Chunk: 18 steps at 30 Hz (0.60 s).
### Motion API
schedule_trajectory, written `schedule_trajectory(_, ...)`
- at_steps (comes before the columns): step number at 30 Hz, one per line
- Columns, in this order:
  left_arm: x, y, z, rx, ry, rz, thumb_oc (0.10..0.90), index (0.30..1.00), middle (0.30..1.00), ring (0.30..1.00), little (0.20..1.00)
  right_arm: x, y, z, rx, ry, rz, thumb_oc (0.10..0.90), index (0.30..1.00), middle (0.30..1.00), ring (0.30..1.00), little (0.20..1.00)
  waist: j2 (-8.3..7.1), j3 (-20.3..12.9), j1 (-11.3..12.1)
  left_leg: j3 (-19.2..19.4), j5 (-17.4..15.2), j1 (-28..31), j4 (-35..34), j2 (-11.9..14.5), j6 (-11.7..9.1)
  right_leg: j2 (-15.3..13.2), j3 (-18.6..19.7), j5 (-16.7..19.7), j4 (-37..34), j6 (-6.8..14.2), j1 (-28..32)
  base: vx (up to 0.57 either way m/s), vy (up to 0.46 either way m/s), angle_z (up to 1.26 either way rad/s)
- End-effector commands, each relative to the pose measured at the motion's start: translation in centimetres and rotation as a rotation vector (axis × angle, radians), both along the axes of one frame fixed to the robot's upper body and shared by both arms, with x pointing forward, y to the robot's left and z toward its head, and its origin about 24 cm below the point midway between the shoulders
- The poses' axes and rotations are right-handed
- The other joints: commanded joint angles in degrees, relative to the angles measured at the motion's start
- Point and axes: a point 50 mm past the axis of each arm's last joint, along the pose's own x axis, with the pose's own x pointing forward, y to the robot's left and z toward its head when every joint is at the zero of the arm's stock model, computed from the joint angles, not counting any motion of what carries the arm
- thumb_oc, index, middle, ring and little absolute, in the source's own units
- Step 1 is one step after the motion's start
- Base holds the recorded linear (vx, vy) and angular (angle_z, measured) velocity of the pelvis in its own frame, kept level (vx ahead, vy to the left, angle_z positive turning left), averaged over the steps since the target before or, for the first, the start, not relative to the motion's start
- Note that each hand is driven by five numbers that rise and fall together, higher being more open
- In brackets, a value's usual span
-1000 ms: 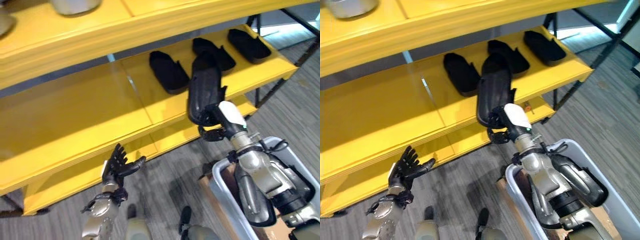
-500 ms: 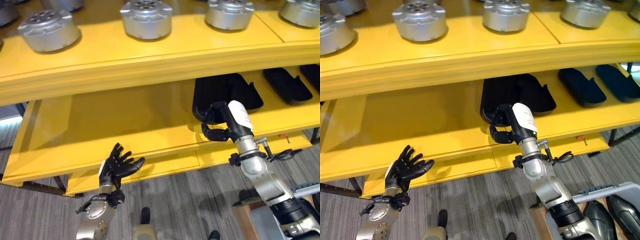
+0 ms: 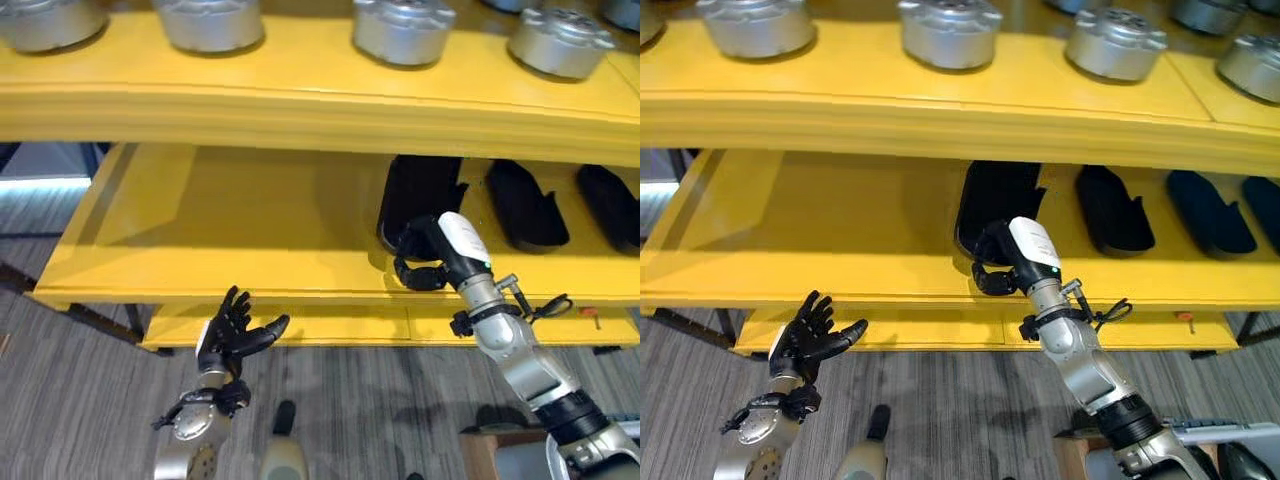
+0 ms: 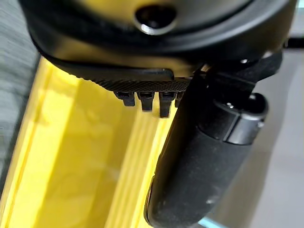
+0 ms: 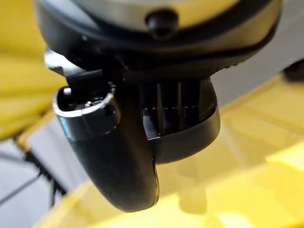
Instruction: Move parts from the plastic box to the shelf.
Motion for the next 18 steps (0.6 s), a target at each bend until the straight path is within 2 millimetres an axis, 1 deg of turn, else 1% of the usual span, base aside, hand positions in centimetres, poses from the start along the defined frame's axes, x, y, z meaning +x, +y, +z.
schedule_trajectory(1,1.4,1.0,4.2,0.078,-0.214,-0.010,0.900,1.000,1.000,1.000,1.000,1.7,1.2,6.9,-0.018,-0.271,0.085,0.400,0.300,0.300,0.300,0.300,-0.64,-2.5,1.2,3.5,-0.8,-0.2,-0.6,-1.7,4.9,-1.7,0.2,1.6,7.9,-0.3,-0.3,-0.04,-0.054,0.15)
schedule_trajectory(3,1.7,0.9,5.0,0.089,-0.248,-0.037,0.900,1.000,1.000,1.000,1.000,3.1,1.1,7.2,-0.093,-0.251,0.069,0.400,0.300,0.300,0.300,0.300,-0.51,0.5,2.8,2.3,-1.7,-3.7,3.2,-1.6,5.0,-2.2,-0.4,0.3,10.5,-1.0,-2.2,-0.09,-0.084,0.23)
schedule_trajectory(4,1.7,0.9,5.0,0.089,-0.249,-0.036,0.900,1.000,1.000,1.000,1.000,3.1,1.2,7.3,-0.094,-0.252,0.070,0.400,0.300,0.300,0.300,0.300,-0.48,0.5,2.7,2.2,-1.8,-3.9,3.4,-1.6,5.0,-2.2,-0.4,0.3,10.6,-1.0,-2.3,-0.08,-0.056,0.21)
schedule_trajectory(7,2.0,0.9,5.6,0.100,-0.274,-0.046,0.900,1.000,1.000,1.000,1.000,3.7,0.9,8.8,-0.142,-0.289,0.061,0.400,0.300,0.300,0.300,0.300,0.16,2.9,3.3,1.3,-2.0,-6.6,5.7,-1.7,5.0,-2.4,-0.7,-0.8,12.5,-1.6,-4.2,-0.08,-0.032,0.13)
schedule_trajectory(8,2.1,1.0,5.9,0.106,-0.283,-0.053,0.900,1.000,1.000,1.000,1.000,3.9,0.5,10.3,-0.186,-0.330,0.053,0.400,0.300,0.300,0.300,0.300,0.79,4.4,3.6,1.0,-2.1,-8.4,7.1,-1.8,5.0,-2.7,-0.9,-1.6,14.0,-2.1,-5.5,-0.09,-0.036,0.09)
schedule_trajectory(9,2.2,1.0,6.1,0.107,-0.288,-0.054,0.900,1.000,1.000,1.000,1.000,4.0,0.4,11.0,-0.195,-0.349,0.049,0.400,0.300,0.300,0.300,0.300,1.03,4.9,3.6,0.8,-2.1,-9.0,7.4,-1.8,5.0,-2.8,-1.0,-2.0,14.7,-2.3,-6.0,-0.13,-0.043,0.16)
schedule_trajectory(10,2.3,0.9,6.3,0.109,-0.297,-0.066,0.900,1.000,1.000,1.000,1.000,4.2,0.1,12.3,-0.226,-0.383,0.042,0.400,0.300,0.300,0.300,0.300,1.55,6.2,3.5,0.5,-2.0,-10.2,8.3,-1.9,4.9,-3.0,-1.2,-3.0,16.0,-2.7,-7.2,-0.07,-0.026,0.15)
schedule_trajectory(11,2.3,0.9,6.3,0.108,-0.298,-0.065,0.900,1.000,1.000,1.000,1.000,4.2,0.1,12.4,-0.226,-0.384,0.042,0.400,0.300,0.300,0.300,0.300,1.59,6.2,3.5,0.5,-2.1,-10.3,8.4,-1.9,4.9,-3.0,-1.1,-3.0,16.1,-2.7,-7.3,-0.07,-0.018,0.16)
schedule_trajectory(12,2.4,0.8,6.4,0.110,-0.301,-0.071,0.900,1.000,1.000,1.000,1.000,4.2,0.0,13.1,-0.246,-0.401,0.039,0.400,0.300,0.300,0.300,0.300,1.83,6.9,3.4,0.4,-2.1,-10.8,8.8,-1.9,4.8,-3.1,-1.1,-3.4,16.7,-2.9,-7.8,0.00,-0.053,0.14)
schedule_trajectory(13,2.5,0.8,6.7,0.115,-0.311,-0.075,0.900,1.000,1.000,1.000,1.000,4.2,0.0,14.5,-0.275,-0.441,0.039,0.400,0.300,0.300,0.300,0.300,1.91,7.9,3.2,0.0,-3.1,-11.3,9.4,-1.7,4.2,-2.9,-0.1,-5.3,17.9,-2.9,-8.7,-0.01,-0.069,0.11)
schedule_trajectory(14,2.6,0.9,6.9,0.116,-0.318,-0.074,0.900,1.000,1.000,1.000,1.000,4.2,-0.1,15.2,-0.289,-0.458,0.035,0.400,0.300,0.300,0.300,0.300,1.99,8.4,3.2,0.0,-3.2,-11.6,9.6,-1.5,4.1,-2.9,0.0,-6.0,18.4,-3.0,-9.2,0.01,-0.067,0.13)
schedule_trajectory(15,2.6,0.8,6.9,0.115,-0.319,-0.073,0.900,1.000,1.000,1.000,1.000,4.2,-0.1,15.2,-0.290,-0.459,0.035,0.400,0.300,0.300,0.300,0.300,2.05,8.5,3.2,0.0,-3.2,-11.6,9.7,-1.5,4.1,-2.9,0.1,-6.1,18.4,-3.1,-9.2,-0.02,-0.019,0.04)
schedule_trajectory(17,2.7,0.9,7.1,0.114,-0.327,-0.069,0.900,1.000,1.000,1.000,1.000,4.1,-0.3,16.2,-0.308,-0.483,0.028,0.400,0.300,0.300,0.300,0.300,2.18,9.1,2.9,0.0,-3.1,-11.9,9.8,-1.4,4.0,-2.8,0.4,-6.5,18.9,-3.3,-9.9,-0.02,-0.015,-0.02)
schedule_trajectory(18,2.8,0.9,7.4,0.111,-0.335,-0.066,0.900,1.000,1.000,1.000,1.000,4.0,-0.7,17.4,-0.323,-0.516,0.017,0.400,0.300,0.300,0.300,0.300,2.22,9.8,2.5,0.1,-3.1,-12.3,9.9,-1.2,4.0,-2.7,0.9,-7.0,19.3,-3.5,-10.7,0.00,0.000,0.00)
